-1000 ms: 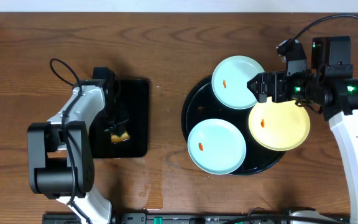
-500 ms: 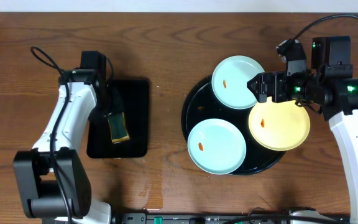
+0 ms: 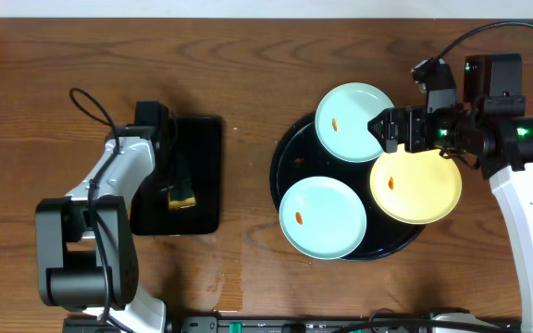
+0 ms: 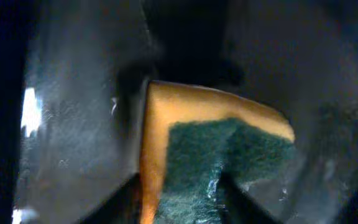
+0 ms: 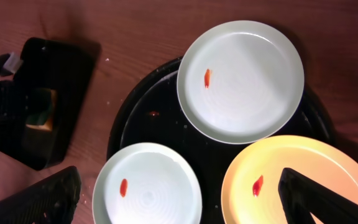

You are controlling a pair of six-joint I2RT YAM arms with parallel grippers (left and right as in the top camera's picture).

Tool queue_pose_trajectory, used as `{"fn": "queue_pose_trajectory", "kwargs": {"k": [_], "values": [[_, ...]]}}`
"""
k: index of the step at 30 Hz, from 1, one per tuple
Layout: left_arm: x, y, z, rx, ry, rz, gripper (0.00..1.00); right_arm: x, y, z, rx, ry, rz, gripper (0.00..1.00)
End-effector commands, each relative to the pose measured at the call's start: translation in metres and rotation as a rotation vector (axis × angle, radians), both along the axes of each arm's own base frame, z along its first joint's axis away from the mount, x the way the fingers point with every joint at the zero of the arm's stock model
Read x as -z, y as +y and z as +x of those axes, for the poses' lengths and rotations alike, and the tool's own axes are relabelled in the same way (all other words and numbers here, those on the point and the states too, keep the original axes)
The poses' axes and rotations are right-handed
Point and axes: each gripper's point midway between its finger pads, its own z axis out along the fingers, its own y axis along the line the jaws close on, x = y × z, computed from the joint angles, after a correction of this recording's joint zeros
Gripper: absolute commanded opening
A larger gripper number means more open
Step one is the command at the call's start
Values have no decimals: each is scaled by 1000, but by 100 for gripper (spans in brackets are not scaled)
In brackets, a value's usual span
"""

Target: Clean dirty plates on tray and stack at the side

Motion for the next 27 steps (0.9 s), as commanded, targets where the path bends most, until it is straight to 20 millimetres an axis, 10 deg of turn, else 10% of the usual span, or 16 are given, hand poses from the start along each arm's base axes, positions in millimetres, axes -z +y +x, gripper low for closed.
{"fn": "queue_pose_trajectory", "kwargs": {"k": [1, 3, 11, 17, 27], "values": [[13, -11, -7, 35, 22, -53, 20, -5, -4, 4, 21, -6, 16, 99], [12, -12, -8, 35, 24, -56, 8, -5, -4, 4, 31, 0, 22, 99], [-42, -24, 10, 74, -83, -121, 8, -5, -4, 4, 31, 1, 22, 99], [-83, -26, 17, 76, -212, -126, 52, -5, -4, 4, 31, 1, 22, 99], [-49, -7, -4, 72, -94, 20, 55, -5, -4, 4, 31, 0, 22, 99]]}}
